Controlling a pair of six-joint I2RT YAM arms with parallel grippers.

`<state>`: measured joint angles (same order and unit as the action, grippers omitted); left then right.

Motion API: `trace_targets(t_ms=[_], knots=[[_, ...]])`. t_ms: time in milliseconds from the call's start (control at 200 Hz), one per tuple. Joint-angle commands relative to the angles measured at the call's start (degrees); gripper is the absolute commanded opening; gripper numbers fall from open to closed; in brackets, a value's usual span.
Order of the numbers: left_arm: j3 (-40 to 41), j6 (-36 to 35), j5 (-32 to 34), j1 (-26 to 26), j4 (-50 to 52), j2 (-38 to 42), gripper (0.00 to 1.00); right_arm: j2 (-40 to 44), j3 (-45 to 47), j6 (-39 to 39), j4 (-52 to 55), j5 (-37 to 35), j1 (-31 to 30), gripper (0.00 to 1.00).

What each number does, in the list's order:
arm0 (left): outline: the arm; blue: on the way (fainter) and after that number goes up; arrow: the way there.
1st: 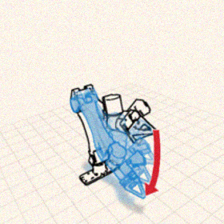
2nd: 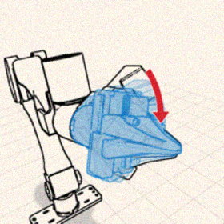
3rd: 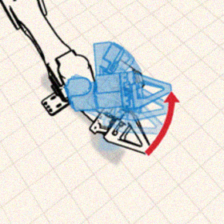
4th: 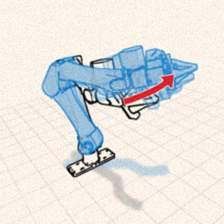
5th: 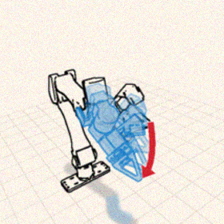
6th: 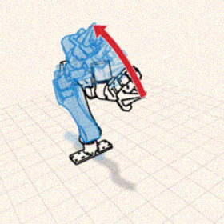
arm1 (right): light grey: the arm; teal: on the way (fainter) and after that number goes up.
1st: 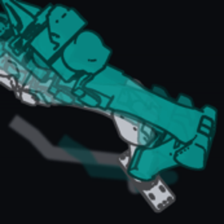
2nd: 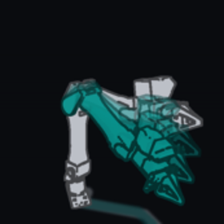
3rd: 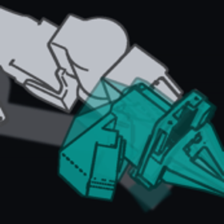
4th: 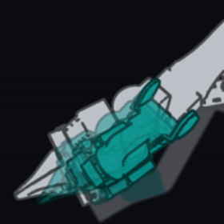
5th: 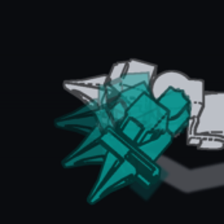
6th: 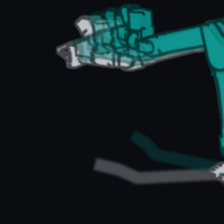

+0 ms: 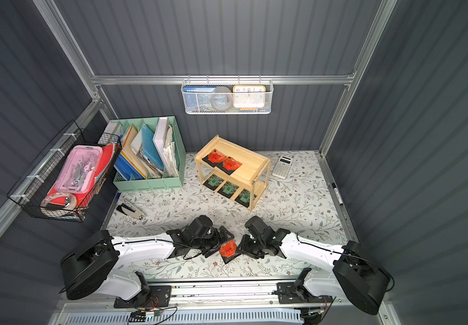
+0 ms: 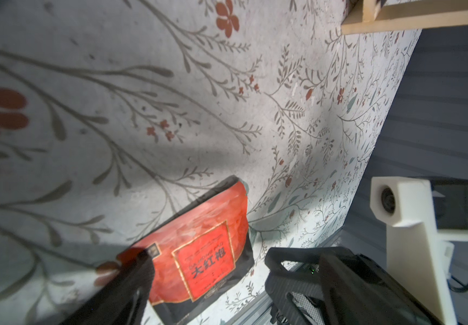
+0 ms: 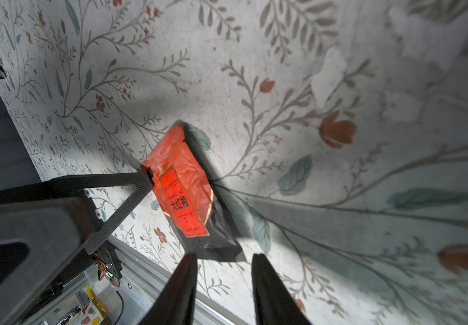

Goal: Place the tea bags on the shelf by color
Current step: Pick up the tea bag from the center of the board.

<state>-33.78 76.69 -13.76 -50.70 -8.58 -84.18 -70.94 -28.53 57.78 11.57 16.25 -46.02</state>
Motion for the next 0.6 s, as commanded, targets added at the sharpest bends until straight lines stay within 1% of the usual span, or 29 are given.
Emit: trace_targets(t_ms=[0, 335, 595], knots=[[-1.0, 0.8, -1.0, -0.3, -0.1, -1.0, 0.97, 0.5, 1.1, 0.5, -0.6, -1.0, -0.2, 0.38], [-0.2, 1.1, -2.0, -0.3, 1.2, -1.4, 0.98, -1.3, 1.9, -1.0, -3.3, -0.3, 0.2, 0.37], [0.4, 0.9, -2.5, -0.3, 2.3, -1.0, 0.98, -3.4, 1.6, -5.1, -3.6, 2.7, 3.7, 0.37]])
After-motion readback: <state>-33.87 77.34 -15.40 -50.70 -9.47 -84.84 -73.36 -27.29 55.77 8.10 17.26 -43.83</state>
